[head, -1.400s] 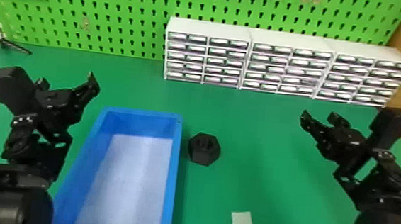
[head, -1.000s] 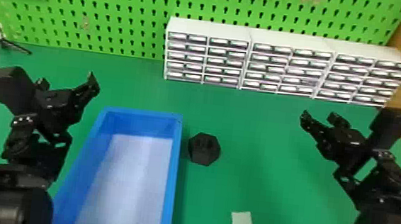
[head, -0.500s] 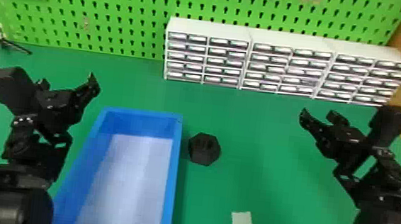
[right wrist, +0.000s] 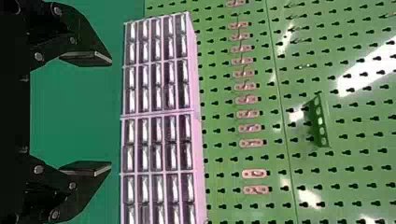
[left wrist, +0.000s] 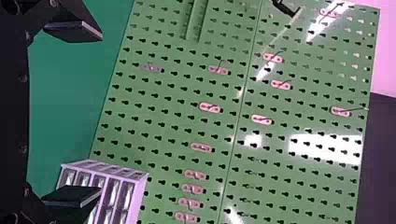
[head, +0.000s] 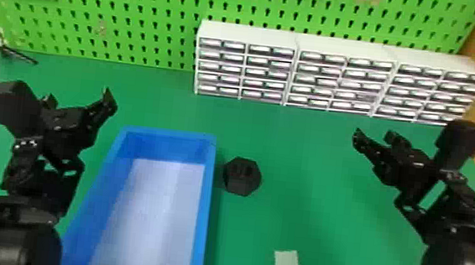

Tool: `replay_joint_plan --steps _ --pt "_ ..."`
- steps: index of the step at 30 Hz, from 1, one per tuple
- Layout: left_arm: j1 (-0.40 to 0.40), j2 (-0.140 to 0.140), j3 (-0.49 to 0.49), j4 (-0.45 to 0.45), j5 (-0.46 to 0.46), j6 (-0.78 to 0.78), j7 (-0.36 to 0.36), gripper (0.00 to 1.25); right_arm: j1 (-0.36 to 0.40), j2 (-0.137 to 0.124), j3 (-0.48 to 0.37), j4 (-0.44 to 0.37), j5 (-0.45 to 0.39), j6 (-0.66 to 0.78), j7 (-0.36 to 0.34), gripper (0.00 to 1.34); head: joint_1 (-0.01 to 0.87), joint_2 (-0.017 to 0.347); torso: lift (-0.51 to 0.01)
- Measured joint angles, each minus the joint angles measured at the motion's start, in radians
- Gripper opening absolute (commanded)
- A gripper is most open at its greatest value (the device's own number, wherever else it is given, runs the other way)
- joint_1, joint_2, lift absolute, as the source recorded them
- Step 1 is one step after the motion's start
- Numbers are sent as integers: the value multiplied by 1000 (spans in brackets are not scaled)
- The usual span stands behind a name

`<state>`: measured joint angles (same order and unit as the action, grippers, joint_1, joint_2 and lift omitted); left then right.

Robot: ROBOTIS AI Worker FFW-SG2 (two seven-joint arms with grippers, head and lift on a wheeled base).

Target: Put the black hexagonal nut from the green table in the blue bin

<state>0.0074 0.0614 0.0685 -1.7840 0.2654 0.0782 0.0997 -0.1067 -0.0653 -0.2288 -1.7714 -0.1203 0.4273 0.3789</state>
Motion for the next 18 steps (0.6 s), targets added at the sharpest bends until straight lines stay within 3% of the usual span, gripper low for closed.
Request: replay_joint_plan --steps 18 --pt "-6 0 13 0 -2 -1 0 1123 -65 -53 72 -133 42 495 0 862 692 8 -97"
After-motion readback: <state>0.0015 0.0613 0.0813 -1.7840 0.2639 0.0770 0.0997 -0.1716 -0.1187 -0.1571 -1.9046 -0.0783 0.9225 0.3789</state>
